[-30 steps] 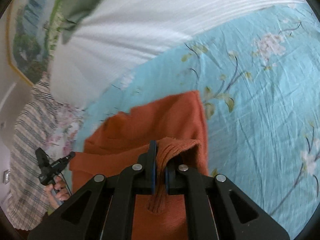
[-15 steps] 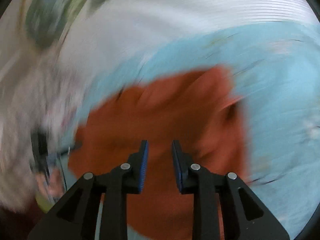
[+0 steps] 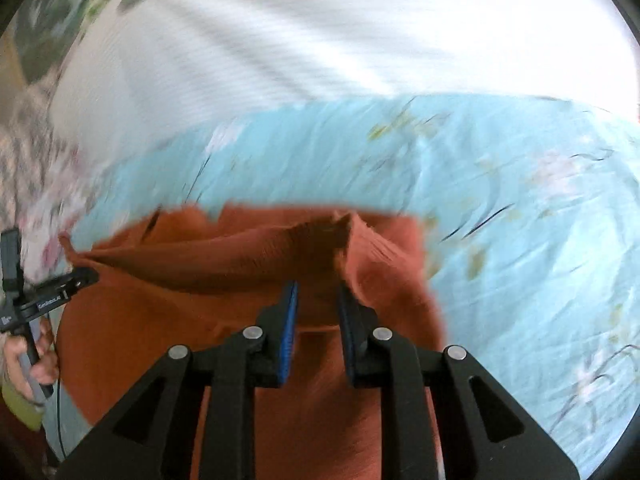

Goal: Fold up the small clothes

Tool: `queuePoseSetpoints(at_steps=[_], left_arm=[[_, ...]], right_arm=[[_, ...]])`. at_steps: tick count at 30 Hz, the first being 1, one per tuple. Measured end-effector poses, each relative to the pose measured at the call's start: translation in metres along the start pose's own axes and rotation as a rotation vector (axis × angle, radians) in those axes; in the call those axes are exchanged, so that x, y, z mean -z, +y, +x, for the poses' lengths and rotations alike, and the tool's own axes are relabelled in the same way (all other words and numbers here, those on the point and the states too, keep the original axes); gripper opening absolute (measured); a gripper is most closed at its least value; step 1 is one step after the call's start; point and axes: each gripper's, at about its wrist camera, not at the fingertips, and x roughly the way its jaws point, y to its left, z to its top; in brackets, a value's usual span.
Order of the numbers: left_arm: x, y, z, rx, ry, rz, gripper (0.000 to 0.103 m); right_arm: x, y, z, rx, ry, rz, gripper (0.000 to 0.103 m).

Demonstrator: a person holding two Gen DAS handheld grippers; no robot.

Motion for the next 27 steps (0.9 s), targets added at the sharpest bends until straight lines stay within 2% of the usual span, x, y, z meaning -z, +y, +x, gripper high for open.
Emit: queuePoseSetpoints(at_steps=[2,4,6,10,15,19,24,27], left_arm=[[-0.013,0.022,-0.002,-0.042,-0.028,-0.074,0.040],[-0.015,0.041,-0.007,-0.045,-0.034,-0.147,0.041],[-0.007,0.057,-0.017,-0.034,-0.043,-0.215,0.047],[0.030,0.065,-0.039,-0.006,-0.042,-0.253,0.048],[0.090,0.066,-0.075,0.090,-0.036,-0.333,0.048],[0.129,0.057,-0.101,0.151,-0.033,-0.372,0.051],[0.168,0.045,-0.117,0.233,-0.028,-0.425,0.056],[0.185,0.042,-0.121,0.250,-0.029,-0.436,0.057]], right_arm=[[0.002,-0.004,-0.012,-0.006,-0.018,0.029,0.023],[0.011,-0.005,-0.025,-0.017,-0.026,0.036,0.023],[0.021,-0.004,-0.035,-0.035,-0.031,0.040,0.023],[0.045,0.002,-0.048,-0.055,-0.013,0.053,0.023],[0.078,0.019,-0.059,-0.110,-0.010,0.082,0.024],[0.108,0.031,-0.074,-0.161,-0.018,0.113,0.039],[0.138,0.039,-0.082,-0.198,-0.001,0.151,0.039],[0.151,0.045,-0.086,-0.210,0.011,0.143,0.039]])
